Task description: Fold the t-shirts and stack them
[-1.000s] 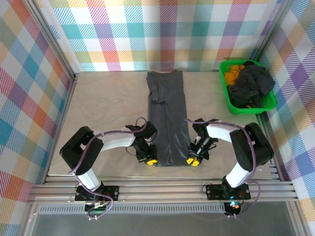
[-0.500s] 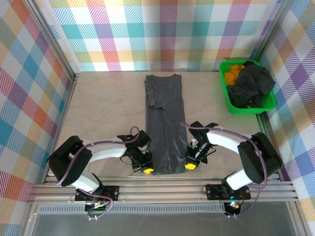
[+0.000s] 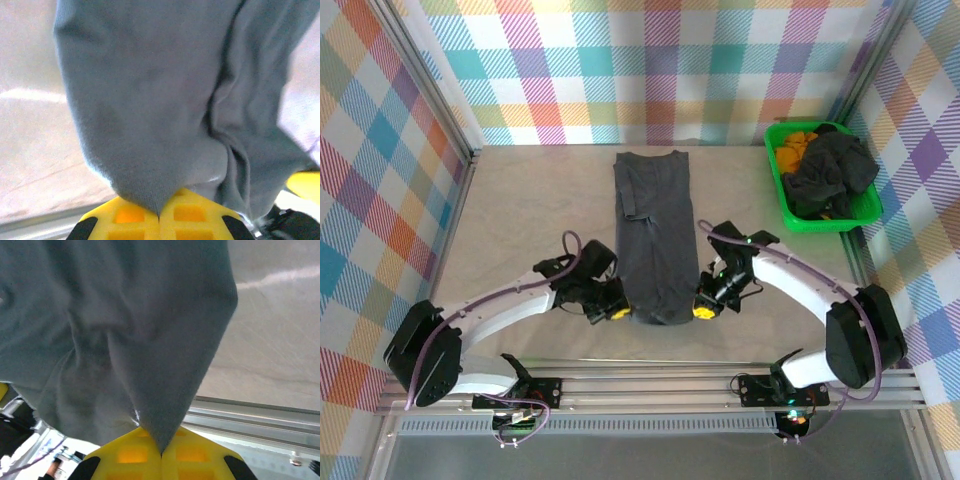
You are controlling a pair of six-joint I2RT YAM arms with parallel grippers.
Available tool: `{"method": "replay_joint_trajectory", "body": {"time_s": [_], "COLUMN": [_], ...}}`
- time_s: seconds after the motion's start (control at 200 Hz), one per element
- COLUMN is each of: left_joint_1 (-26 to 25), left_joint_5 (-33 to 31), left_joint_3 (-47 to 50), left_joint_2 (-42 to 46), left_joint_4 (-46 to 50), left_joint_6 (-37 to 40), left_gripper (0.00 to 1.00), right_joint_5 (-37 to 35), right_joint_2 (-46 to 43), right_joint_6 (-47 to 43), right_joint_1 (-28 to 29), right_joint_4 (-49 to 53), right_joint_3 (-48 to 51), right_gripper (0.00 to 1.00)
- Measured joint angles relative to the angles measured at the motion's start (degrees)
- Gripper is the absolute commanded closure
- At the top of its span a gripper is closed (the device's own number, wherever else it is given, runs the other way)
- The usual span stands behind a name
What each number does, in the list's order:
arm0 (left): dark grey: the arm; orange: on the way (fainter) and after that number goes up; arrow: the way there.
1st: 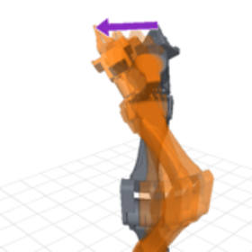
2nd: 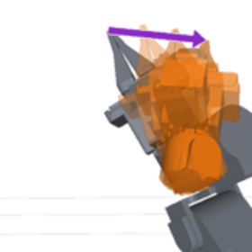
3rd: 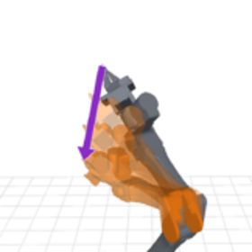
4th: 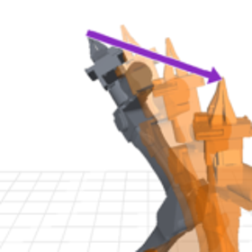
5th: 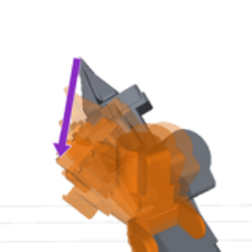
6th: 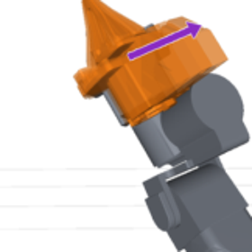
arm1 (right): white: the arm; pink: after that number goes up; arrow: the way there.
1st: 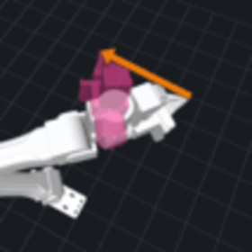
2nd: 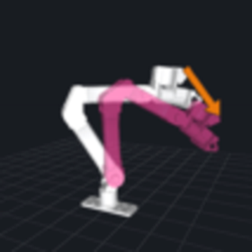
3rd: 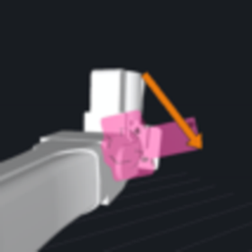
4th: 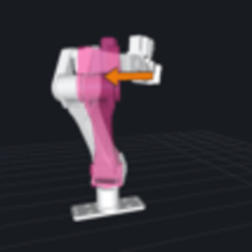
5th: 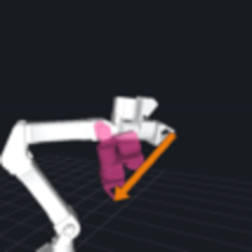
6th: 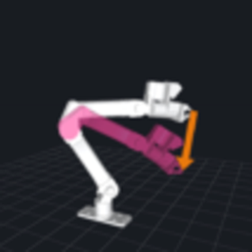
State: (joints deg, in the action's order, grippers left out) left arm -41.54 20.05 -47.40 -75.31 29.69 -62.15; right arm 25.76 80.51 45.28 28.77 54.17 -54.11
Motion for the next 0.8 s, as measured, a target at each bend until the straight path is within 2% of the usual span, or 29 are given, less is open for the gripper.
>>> {"method": "replay_joint_trajectory", "body": {"time_s": [0.175, 0.5, 0.8], "left_joint_1": [5.2, 15.1, 17.0], "left_joint_5": [-0.9, -3.0, -2.6], "left_joint_3": [-8.4, -22.3, -35.2], "left_joint_2": [-5.4, -24.3, -38.2], "left_joint_4": [-1.1, -3.1, -4.2], "left_joint_6": [-1.2, 2.2, 5.0], "left_gripper": [1.00, 1.00, 0.99], "right_joint_5": [-0.9, -1.5, -1.2], "right_joint_2": [5.7, 26.5, 38.5], "right_joint_6": [0.8, 0.3, -0.1], "right_joint_1": [-4.3, -10.4, -12.8], "right_joint_4": [-0.3, -3.2, -4.2], "right_joint_3": [-10.9, -29.5, -39.6], "right_gripper": [1.00, 1.00, 1.00]}}
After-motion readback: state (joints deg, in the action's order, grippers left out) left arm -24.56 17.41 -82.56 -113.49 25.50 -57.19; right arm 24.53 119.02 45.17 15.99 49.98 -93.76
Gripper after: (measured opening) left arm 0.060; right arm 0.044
